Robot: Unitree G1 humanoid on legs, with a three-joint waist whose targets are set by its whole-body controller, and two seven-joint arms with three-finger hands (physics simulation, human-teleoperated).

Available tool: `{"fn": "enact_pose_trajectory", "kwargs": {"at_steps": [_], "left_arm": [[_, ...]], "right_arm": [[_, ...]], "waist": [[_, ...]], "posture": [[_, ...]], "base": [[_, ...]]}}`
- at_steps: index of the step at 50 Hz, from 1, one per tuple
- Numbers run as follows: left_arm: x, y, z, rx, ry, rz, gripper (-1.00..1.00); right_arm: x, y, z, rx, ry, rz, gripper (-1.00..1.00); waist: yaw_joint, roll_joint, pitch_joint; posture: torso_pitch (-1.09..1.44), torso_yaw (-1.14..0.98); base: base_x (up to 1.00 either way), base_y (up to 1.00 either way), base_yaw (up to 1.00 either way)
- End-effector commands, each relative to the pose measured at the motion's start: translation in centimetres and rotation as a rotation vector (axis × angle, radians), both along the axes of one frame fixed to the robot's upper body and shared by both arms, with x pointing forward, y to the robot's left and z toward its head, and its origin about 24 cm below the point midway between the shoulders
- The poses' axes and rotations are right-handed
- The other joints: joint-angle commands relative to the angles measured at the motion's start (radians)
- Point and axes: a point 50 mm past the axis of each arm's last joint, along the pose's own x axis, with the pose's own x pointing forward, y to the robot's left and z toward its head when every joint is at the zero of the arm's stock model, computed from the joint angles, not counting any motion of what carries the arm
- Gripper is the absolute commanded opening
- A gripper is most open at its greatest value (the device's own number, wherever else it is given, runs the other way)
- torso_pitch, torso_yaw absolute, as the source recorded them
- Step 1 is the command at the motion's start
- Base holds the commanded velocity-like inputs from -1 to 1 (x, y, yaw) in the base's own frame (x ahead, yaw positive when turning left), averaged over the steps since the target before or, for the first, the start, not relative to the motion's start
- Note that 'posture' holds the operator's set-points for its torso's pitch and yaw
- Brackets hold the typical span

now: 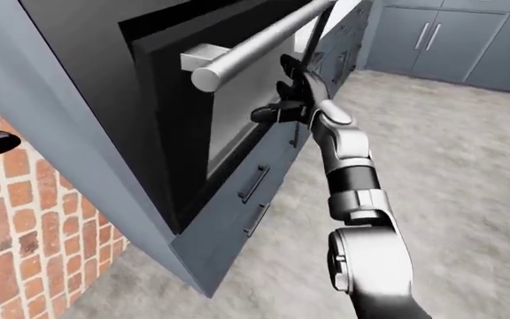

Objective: Close the oven door.

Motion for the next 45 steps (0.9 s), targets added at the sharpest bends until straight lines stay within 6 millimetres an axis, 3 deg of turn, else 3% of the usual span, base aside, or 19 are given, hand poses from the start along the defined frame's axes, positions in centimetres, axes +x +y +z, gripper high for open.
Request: {"fn": "enact_pose_trajectory", "kwargs": {"at_steps": [1, 9, 17, 25, 45], "left_arm": [[-0.6, -0.1, 1.2, 0.029, -0.071, 0.008, 1.00], [-0.7, 0.1, 1.3, 0.026, -0.072, 0.011, 1.00], [-0.9, 0.2, 1.4, 0.025, -0.076, 0.013, 1.00], [-0.9, 0.3, 1.5, 0.022, -0.079, 0.016, 1.00], [-1.0, 0.6, 1.4, 0.019, -0.077, 0.021, 1.00]], "right_arm": [[0.2, 1.0, 3.2, -0.016, -0.122, 0.034, 1.00], [1.1, 5.1, 4.6, -0.058, -0.132, 0.123, 1.00], [0.6, 9.3, 5.9, -0.108, -0.158, 0.229, 1.00], [0.2, 12.1, 6.6, -0.153, -0.177, 0.290, 1.00], [-2.1, 18.6, 5.2, -0.279, -0.187, 0.475, 1.00]], "waist": [[0.000, 0.005, -0.026], [-0.004, 0.017, -0.024], [-0.008, 0.029, -0.022], [-0.008, 0.036, -0.021], [-0.018, 0.053, -0.026]], "posture": [[0.00, 0.00], [0.00, 0.00], [0.00, 0.00], [0.00, 0.00], [0.00, 0.00]], "base": [[0.00, 0.00, 0.00], [0.00, 0.00, 0.00], [0.00, 0.00, 0.00], [0.00, 0.00, 0.00], [0.00, 0.00, 0.00]]}}
